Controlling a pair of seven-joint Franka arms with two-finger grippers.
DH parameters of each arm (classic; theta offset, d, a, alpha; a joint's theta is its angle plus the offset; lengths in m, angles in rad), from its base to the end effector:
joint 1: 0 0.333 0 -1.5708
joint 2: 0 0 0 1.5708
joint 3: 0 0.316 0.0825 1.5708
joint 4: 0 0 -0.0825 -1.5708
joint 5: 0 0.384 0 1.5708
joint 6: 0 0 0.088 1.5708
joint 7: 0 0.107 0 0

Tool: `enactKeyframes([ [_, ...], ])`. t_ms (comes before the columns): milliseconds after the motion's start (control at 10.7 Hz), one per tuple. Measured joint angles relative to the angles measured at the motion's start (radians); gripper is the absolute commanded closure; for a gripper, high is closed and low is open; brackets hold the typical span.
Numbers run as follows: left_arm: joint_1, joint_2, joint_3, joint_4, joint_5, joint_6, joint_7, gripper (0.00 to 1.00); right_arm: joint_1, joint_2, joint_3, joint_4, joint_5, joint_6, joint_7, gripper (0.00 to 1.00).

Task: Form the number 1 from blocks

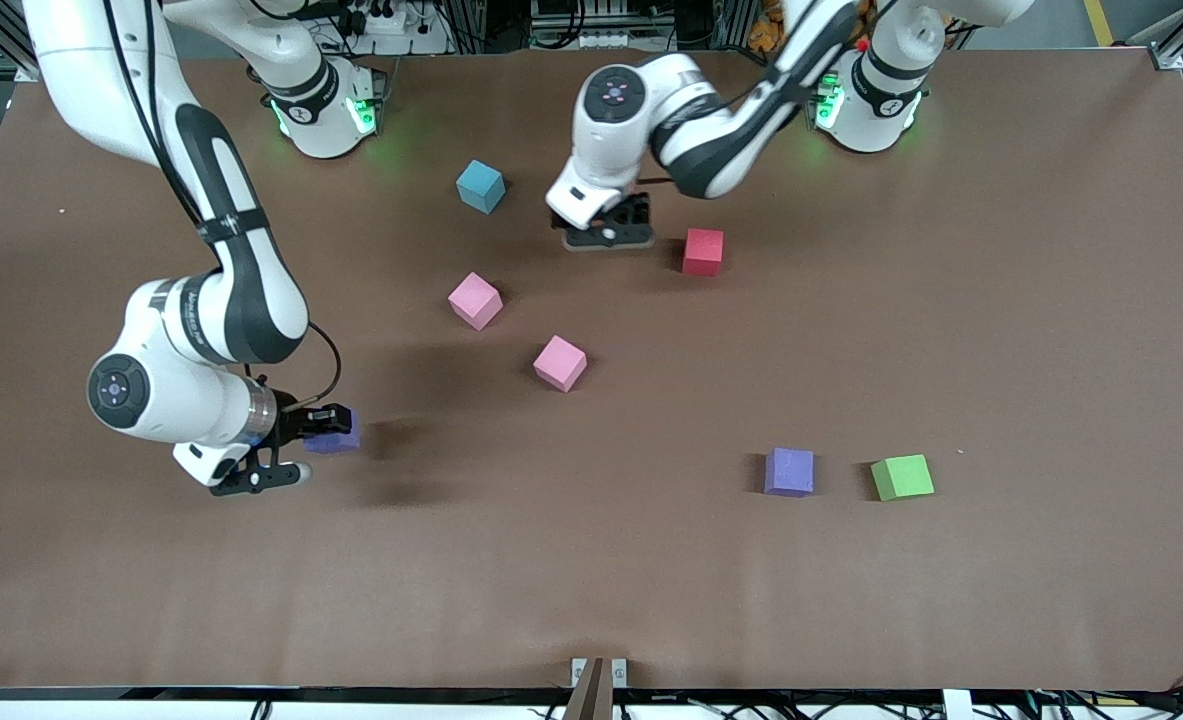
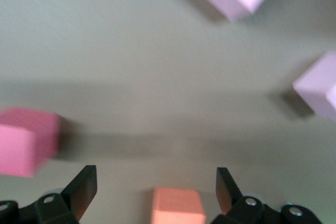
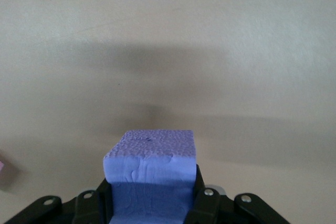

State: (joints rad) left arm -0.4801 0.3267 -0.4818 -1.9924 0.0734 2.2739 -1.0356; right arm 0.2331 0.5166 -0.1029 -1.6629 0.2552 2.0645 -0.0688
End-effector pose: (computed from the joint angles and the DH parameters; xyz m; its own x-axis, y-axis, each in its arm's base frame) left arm 0.3539 -0.4860 0.3151 0.9956 0.0452 -0.0826 0.0490 -0.9978 0.0439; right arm 0.6577 0.1068 0.3010 0.9906 0.0842 -0.1077 0.0656 -0.9840 -0.1659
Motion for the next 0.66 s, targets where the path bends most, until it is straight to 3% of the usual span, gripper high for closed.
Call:
enactKeyframes([
  [281, 0.203, -0.076, -0.020, -0.035, 0.000, -0.141, 0.294, 0.00, 0.022, -0.085, 0.000, -0.071, 0.000, -0.006, 0.153, 0.54],
  [468, 0.273, -0.086, -0.025, -0.096, 0.001, -0.140, 0.435, 0.00, 0.100, -0.149, 0.001, -0.118, -0.002, -0.012, 0.297, 0.54],
  [655, 0.279, -0.085, -0.028, -0.182, 0.002, -0.062, 0.485, 0.00, 0.195, -0.191, 0.001, -0.177, -0.003, -0.009, 0.405, 0.54],
])
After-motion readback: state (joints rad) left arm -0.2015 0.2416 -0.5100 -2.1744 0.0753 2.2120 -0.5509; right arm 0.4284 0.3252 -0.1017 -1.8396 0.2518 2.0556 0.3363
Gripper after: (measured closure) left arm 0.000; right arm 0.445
